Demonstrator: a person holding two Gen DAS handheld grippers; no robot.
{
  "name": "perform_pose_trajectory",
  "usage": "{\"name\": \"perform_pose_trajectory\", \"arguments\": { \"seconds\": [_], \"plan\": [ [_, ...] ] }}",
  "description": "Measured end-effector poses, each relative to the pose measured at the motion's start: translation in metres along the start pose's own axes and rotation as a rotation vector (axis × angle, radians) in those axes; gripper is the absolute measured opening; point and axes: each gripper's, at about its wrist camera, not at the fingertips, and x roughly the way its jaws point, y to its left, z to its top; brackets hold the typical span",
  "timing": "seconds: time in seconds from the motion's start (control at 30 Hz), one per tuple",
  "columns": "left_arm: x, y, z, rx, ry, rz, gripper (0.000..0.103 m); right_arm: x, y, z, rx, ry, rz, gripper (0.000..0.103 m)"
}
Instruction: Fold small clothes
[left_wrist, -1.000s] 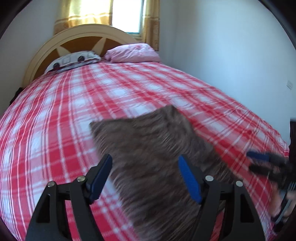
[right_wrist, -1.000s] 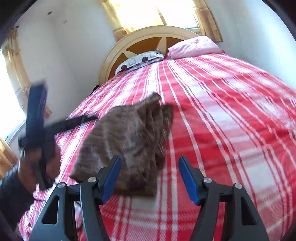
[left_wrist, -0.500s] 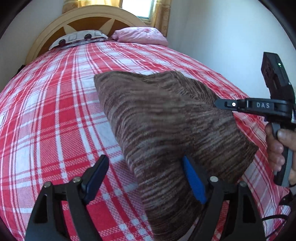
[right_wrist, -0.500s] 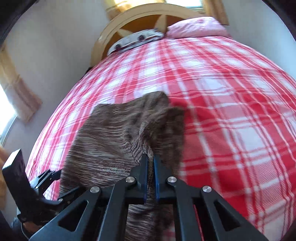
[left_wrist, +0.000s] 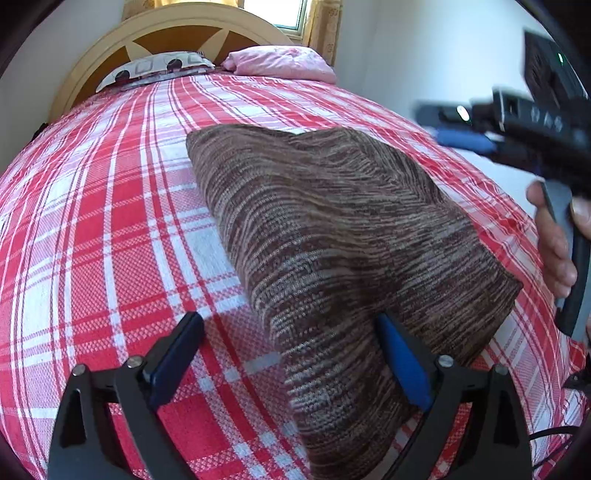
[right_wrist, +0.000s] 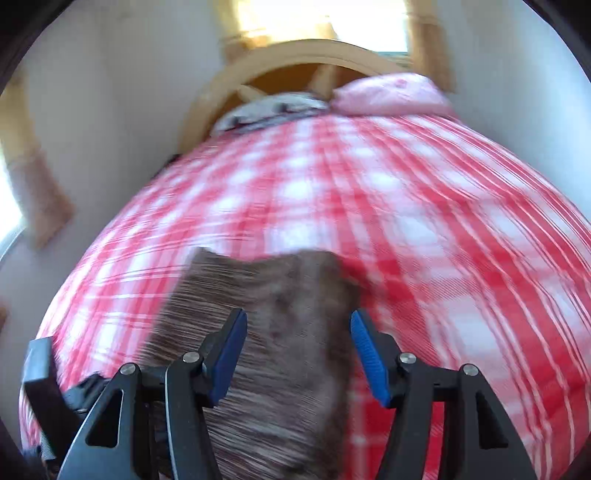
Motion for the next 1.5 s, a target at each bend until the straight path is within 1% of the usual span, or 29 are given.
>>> {"name": "perform_pose_trajectory", "arguments": {
  "seconds": [0.03,0.07,0.1,0.17,0.2,0.27,0.33,0.37,0.4,0.43,0.47,0.53,0.6,0.67,0.7,0.77,0.8,0.83,0.9,0.93,1.07,1.13,1.17,1.2,1.27,1.37,1.4,1.43,1.5],
  "plan": [
    [-0.001,-0.002,-0.001,0.004,0.002,0.000,0.100,0.008,0.005,0.003,-0.018,0.021,0.086,0.060],
    [-0.001,-0.003,-0.002,0.006,0.004,0.001,0.101,0.019,0.008,0.004,-0.031,0.066,0.150,0.060],
    [-0.001,-0.003,-0.002,0.007,0.005,0.002,0.101,0.036,0.009,0.003,-0.044,0.136,0.151,0.060],
    [-0.002,-0.001,-0.002,0.000,0.002,-0.002,0.101,0.071,-0.005,-0.008,-0.041,0.272,-0.019,0.059],
    [-0.003,0.001,-0.002,-0.008,0.000,-0.010,0.102,0.078,-0.015,-0.014,-0.032,0.295,-0.048,0.059],
    [-0.006,0.005,-0.004,-0.033,-0.007,-0.009,0.103,0.070,-0.023,-0.018,-0.043,0.261,-0.052,0.059],
    [-0.008,0.008,-0.004,-0.055,-0.015,-0.010,0.103,0.058,-0.025,-0.023,-0.045,0.265,-0.062,0.059],
    [-0.008,0.010,-0.005,-0.064,-0.016,-0.011,0.103,0.048,-0.023,-0.024,-0.054,0.248,-0.072,0.059],
    [-0.008,0.011,-0.005,-0.072,-0.017,-0.013,0.103,0.031,-0.019,-0.026,-0.078,0.203,-0.090,0.059],
    [-0.008,0.012,-0.005,-0.076,-0.017,-0.016,0.103,0.018,-0.013,-0.028,-0.085,0.175,-0.074,0.059],
    [-0.008,0.011,-0.005,-0.077,-0.014,-0.015,0.103,0.006,-0.006,-0.030,-0.085,0.154,-0.043,0.059],
    [-0.008,0.009,-0.006,-0.074,-0.006,-0.001,0.103,-0.021,0.006,-0.045,-0.097,0.118,0.032,0.059],
    [-0.007,0.006,-0.007,-0.067,0.009,0.019,0.103,-0.033,0.021,-0.060,-0.143,0.116,0.072,0.059],
    [-0.009,0.001,-0.012,-0.047,0.016,0.049,0.103,-0.032,0.029,-0.077,-0.186,0.136,0.049,0.059],
    [-0.009,-0.002,-0.014,-0.035,0.024,0.065,0.103,-0.031,0.028,-0.087,-0.192,0.162,0.036,0.059],
    [-0.010,-0.007,-0.017,-0.013,0.028,0.085,0.103,-0.029,0.020,-0.110,-0.190,0.205,0.001,0.059],
    [-0.011,-0.007,-0.018,-0.010,0.029,0.087,0.103,-0.024,0.012,-0.116,-0.182,0.231,-0.015,0.058],
    [-0.012,-0.006,-0.019,-0.013,0.028,0.088,0.103,-0.027,0.003,-0.117,-0.136,0.217,0.022,0.058],
    [-0.014,-0.006,-0.021,-0.018,0.026,0.088,0.103,-0.033,-0.002,-0.113,-0.100,0.204,0.034,0.057],
    [-0.014,-0.006,-0.021,-0.020,0.026,0.088,0.103,-0.039,0.000,-0.110,-0.103,0.184,0.025,0.057],
    [-0.014,-0.006,-0.021,-0.017,0.026,0.095,0.103,-0.071,0.024,-0.098,-0.155,0.029,0.020,0.057],
    [-0.014,-0.008,-0.022,-0.016,0.027,0.096,0.103,-0.082,0.041,-0.090,-0.203,-0.045,0.049,0.057],
    [-0.014,-0.008,-0.022,-0.015,0.025,0.092,0.103,-0.082,0.047,-0.088,-0.224,-0.052,0.072,0.057],
    [-0.014,-0.008,-0.022,-0.015,0.025,0.092,0.103,-0.076,0.053,-0.084,-0.243,-0.031,0.090,0.057],
    [-0.014,-0.007,-0.021,-0.016,0.025,0.092,0.103,-0.058,0.058,-0.085,-0.253,0.025,0.076,0.057],
    [-0.013,-0.006,-0.020,-0.018,0.024,0.090,0.103,-0.036,0.044,-0.095,-0.208,0.127,0.054,0.057],
    [-0.013,-0.006,-0.020,-0.017,0.024,0.090,0.103,-0.026,0.034,-0.103,-0.187,0.174,0.027,0.057],
    [-0.013,-0.006,-0.020,-0.016,0.025,0.091,0.103,-0.023,0.030,-0.107,-0.180,0.184,0.029,0.053],
    [-0.013,-0.006,-0.019,-0.015,0.026,0.092,0.103,-0.028,0.024,-0.116,-0.185,0.166,0.054,0.053]
  ]
}}
